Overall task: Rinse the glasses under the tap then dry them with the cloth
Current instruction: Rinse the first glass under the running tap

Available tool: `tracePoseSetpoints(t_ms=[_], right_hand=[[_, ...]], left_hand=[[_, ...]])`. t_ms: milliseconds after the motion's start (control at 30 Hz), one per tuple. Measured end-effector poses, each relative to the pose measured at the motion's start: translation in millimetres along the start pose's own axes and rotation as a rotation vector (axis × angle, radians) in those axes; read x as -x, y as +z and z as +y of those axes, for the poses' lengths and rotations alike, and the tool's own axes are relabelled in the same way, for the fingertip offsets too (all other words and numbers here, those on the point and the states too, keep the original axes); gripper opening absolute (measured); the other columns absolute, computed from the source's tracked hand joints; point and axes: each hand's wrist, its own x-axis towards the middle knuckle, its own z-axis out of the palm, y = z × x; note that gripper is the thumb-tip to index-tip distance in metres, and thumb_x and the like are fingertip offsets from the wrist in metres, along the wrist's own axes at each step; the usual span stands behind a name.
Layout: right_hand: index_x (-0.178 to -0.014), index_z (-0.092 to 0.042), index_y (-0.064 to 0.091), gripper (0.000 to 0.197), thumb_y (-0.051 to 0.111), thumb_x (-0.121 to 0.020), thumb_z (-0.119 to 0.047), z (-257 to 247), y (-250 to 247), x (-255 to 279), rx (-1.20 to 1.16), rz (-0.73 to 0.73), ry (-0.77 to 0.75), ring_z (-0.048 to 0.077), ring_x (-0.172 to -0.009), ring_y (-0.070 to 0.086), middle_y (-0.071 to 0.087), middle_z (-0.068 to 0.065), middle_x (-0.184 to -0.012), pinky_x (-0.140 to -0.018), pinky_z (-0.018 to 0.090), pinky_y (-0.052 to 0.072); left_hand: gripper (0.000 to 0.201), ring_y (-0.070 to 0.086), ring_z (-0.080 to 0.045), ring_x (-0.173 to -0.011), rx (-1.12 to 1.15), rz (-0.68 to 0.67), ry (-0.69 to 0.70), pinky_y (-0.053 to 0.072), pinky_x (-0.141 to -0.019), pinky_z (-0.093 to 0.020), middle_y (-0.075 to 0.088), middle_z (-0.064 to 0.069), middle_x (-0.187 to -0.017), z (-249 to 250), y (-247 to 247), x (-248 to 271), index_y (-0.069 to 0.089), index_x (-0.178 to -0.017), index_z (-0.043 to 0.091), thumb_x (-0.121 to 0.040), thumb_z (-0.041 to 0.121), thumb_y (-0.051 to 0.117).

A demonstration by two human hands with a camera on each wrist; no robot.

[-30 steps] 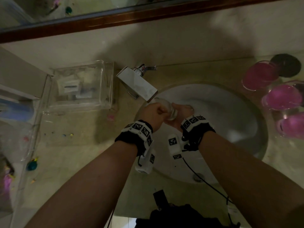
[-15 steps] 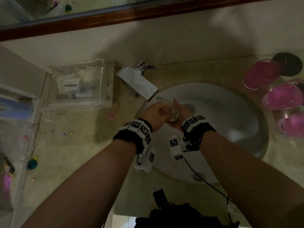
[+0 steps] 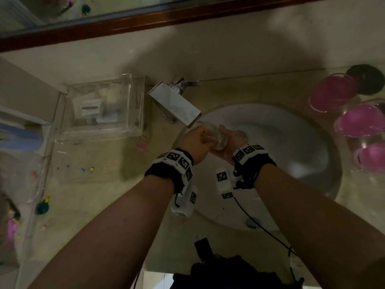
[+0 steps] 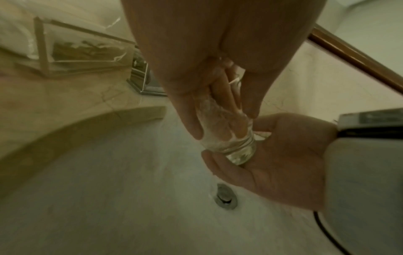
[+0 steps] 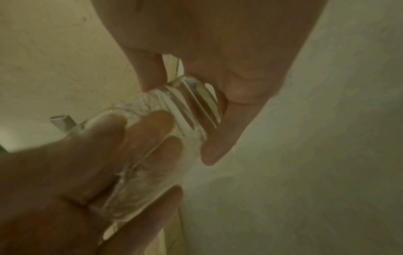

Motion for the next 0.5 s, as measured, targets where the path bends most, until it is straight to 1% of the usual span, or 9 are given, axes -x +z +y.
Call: tracePoseSetpoints(t_ms=[67,133,167,233,300,367,400,433,500], right_hand=[[-0.102,-0.01,0.059,0.034,0.042,-0.099,-0.039,-1.2,1.0,-0.7,0.024,0.006,0.003,0.024,-0.088,0.059,0.063,0.011,-0.104,-0.083,0.039,0.049],[-0.098,-0.01,0.059,0.034,0.039,-0.1,-0.038,-0.5,-0.4,-1.8,0.015,0.038,0.015,0.024,-0.086,0.059,0.064,0.01,-0.096,-0.075,0.038,0.048],[-0.104,-0.009,0.06,0.035,0.038,-0.101,-0.036,-0.8,-1.7,-2.8,-0.013,0.036,0.013,0.026,-0.092,0.059,0.065,0.012,-0.103,-0.081,0.039,0.048],[-0.116,-0.005,0.057,0.038,0.034,-0.101,-0.031,-0.6,-6.8,-3.7,-0.05,0.048,0.027,0.03,-0.105,0.056,0.061,0.016,-0.116,-0.1,0.045,0.04],[-0.115,-0.004,0.056,0.036,0.03,-0.101,-0.024,-3.9,-7.9,1.8,-0.065,0.028,0.024,0.031,-0.104,0.055,0.06,0.017,-0.114,-0.106,0.046,0.034],[-0.111,-0.002,0.057,0.034,0.03,-0.101,-0.021,-3.7,-6.4,2.7,-0.015,0.031,-0.007,0.031,-0.101,0.056,0.058,0.018,-0.117,-0.101,0.044,0.037],[-0.107,-0.001,0.057,0.033,0.032,-0.101,-0.02,-2.8,-7.1,-1.4,-0.005,0.018,-0.022,0.029,-0.094,0.057,0.058,0.019,-0.116,-0.095,0.042,0.041],[-0.11,0.001,0.056,0.033,0.035,-0.101,-0.022,-3.1,-2.9,4.1,0.042,0.04,-0.054,0.028,-0.089,0.057,0.058,0.021,-0.116,-0.088,0.04,0.045],[-0.126,0.002,0.049,0.042,0.045,-0.099,-0.03,-1.9,-2.3,5.0,0.181,0.061,-0.125,0.028,-0.094,0.058,0.056,0.019,-0.122,-0.083,0.039,0.05]], left_hand=[[0.019,0.061,-0.022,-0.105,-0.006,-0.03,0.012,0.049,-0.086,-0.029,0.064,-0.009,-0.116,3.4,2.2,2.5,0.058,-0.111,0.009,-0.094,0.017,0.061],[0.019,0.06,-0.021,-0.104,0.01,-0.037,0.01,0.048,-0.084,-0.028,0.064,-0.008,-0.115,6.8,5.1,2.3,0.056,-0.113,0.009,-0.095,0.015,0.059],[0.018,0.06,-0.019,-0.101,0.014,-0.035,0.005,0.048,-0.084,-0.028,0.063,-0.006,-0.111,8.9,5.8,2.1,0.057,-0.112,0.009,-0.095,0.014,0.059],[0.013,0.059,-0.018,-0.099,0.012,-0.016,0.005,0.047,-0.084,-0.029,0.063,-0.003,-0.107,9.2,7.2,0.6,0.059,-0.106,0.01,-0.093,0.013,0.061],[0.008,0.061,-0.024,-0.103,0.017,0.001,0.007,0.049,-0.088,-0.033,0.065,-0.009,-0.11,6.5,7.2,0.1,0.06,-0.098,0.012,-0.091,0.012,0.063],[0.008,0.062,-0.028,-0.102,0.032,0.026,0.015,0.05,-0.088,-0.035,0.067,-0.014,-0.109,5.7,6.3,2.7,0.061,-0.095,0.01,-0.089,0.011,0.066],[0.012,0.062,-0.029,-0.101,0.029,0.031,0.026,0.05,-0.088,-0.036,0.067,-0.015,-0.108,4.3,6.1,2.8,0.062,-0.098,0.006,-0.088,0.013,0.067],[0.019,0.062,-0.029,-0.101,0.025,0.011,0.036,0.05,-0.088,-0.037,0.067,-0.016,-0.108,4.1,5.2,3.7,0.062,-0.103,0.003,-0.089,0.015,0.067],[0.027,0.061,-0.027,-0.103,0.017,-0.055,0.064,0.049,-0.09,-0.036,0.066,-0.016,-0.113,4.3,4.2,7.1,0.061,-0.112,0.002,-0.092,0.019,0.065]])
